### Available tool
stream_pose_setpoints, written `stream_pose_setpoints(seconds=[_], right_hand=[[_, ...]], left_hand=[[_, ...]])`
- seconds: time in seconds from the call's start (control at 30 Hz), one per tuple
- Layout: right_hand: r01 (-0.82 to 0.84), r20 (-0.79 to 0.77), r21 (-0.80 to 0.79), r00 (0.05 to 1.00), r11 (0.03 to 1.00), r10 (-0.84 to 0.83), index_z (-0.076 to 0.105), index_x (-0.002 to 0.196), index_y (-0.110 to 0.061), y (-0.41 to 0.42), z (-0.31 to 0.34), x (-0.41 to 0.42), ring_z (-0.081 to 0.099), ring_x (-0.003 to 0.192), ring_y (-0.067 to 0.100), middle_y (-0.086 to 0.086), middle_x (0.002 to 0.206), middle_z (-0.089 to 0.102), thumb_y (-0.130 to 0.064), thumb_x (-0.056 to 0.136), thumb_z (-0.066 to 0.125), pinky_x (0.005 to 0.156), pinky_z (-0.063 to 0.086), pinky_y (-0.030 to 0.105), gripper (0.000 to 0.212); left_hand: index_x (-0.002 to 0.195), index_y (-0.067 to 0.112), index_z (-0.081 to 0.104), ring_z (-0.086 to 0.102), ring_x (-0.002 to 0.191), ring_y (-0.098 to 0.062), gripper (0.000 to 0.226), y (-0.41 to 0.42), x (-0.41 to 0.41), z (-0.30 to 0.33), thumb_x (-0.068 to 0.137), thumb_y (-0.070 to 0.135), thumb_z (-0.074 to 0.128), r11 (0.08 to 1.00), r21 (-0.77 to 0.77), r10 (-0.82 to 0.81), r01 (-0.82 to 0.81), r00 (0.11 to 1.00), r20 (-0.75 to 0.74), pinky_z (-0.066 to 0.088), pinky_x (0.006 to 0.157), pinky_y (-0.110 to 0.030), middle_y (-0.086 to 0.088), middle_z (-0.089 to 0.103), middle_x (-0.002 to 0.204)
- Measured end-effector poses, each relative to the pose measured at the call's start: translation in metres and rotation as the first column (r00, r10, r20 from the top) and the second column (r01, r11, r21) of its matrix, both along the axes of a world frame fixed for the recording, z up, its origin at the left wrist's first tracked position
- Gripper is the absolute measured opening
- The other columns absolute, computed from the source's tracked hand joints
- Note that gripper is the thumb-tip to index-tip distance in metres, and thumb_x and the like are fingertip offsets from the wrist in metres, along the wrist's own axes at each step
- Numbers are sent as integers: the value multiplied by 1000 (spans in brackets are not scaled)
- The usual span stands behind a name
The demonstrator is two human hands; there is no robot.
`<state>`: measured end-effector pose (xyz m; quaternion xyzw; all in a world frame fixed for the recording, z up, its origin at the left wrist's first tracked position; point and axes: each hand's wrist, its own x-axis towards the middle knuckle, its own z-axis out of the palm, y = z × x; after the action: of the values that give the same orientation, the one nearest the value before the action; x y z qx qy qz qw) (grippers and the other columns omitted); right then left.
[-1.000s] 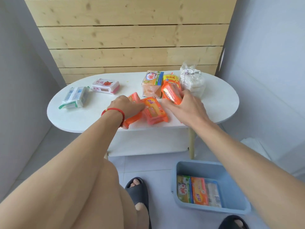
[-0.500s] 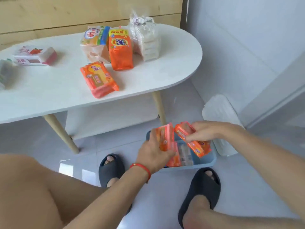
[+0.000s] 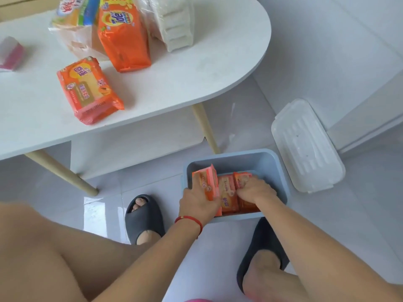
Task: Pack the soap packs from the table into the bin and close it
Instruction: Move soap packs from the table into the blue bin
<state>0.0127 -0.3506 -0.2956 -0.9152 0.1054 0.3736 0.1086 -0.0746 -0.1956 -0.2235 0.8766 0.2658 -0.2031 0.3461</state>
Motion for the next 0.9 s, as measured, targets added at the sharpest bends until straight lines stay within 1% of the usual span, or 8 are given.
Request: stream_pose_setpoints(seconds=[0.23,0.33,0.43,0.5,0.63,0.7,0.8,0.9], right_hand=[[-13,26,1,1000,1000,13,35,144,-13,-4,-9,-8,66,112,29,11,125,61,-37,91,70,92,55,41,68],[-98,103,-66,989,993,104,52,135,-13,3,-1,-7,67,106,28,9,119,64,-38,92,67,90,58,42,52],[-51,237,203,972,978,1,62,118,-12,22,17,6,73,88,24,6,107,69,-42,99,54,83,60,43,36],[8,78,402,996,915,-43,65,109,-14,37,28,5,74,78,19,3,100,73,-51,101,47,82,58,40,42],[-65,30,427,998,902,57,68,100,-17,55,26,-15,68,94,26,7,102,72,-38,103,49,93,55,45,29],[-49,11,464,999,885,49,64,88,-22,58,19,-26,66,93,26,6,97,70,-29,102,51,92,54,41,20],[-160,131,389,984,907,117,67,102,-21,66,10,-35,69,93,22,2,99,71,-17,99,55,77,51,30,13],[-172,158,369,980,913,121,65,119,-17,72,7,-35,68,104,24,4,112,70,-14,98,60,84,54,33,21]], left_hand=[[144,38,25,60,108,-35,68,-12,0,-11,88,42,62,997,57,-51,51,999,-13,53,92,-42,-13,50,122],[143,35,28,61,105,-35,62,-18,2,-14,90,41,60,989,118,-85,85,996,-4,53,91,-42,-14,48,120],[142,26,29,61,102,-34,62,-19,3,-16,91,43,60,976,194,-93,96,995,-25,54,88,-42,-15,48,121],[141,22,28,62,102,-35,64,-21,5,-15,91,45,60,972,209,-99,109,993,-59,54,87,-42,-16,49,120],[142,6,31,62,111,-36,52,-22,2,-9,98,24,53,905,288,-278,314,947,-159,53,94,-41,-22,50,129],[135,6,45,63,107,-36,39,-14,-3,-3,97,11,49,893,314,-316,322,946,-73,52,91,-41,-20,58,124],[124,10,52,58,104,-35,33,14,-15,-1,93,5,46,921,346,-222,179,971,91,50,80,-42,-15,52,117],[122,9,52,59,105,-34,28,33,-24,-7,94,9,50,959,271,-105,87,993,53,50,83,-40,-14,49,119]])
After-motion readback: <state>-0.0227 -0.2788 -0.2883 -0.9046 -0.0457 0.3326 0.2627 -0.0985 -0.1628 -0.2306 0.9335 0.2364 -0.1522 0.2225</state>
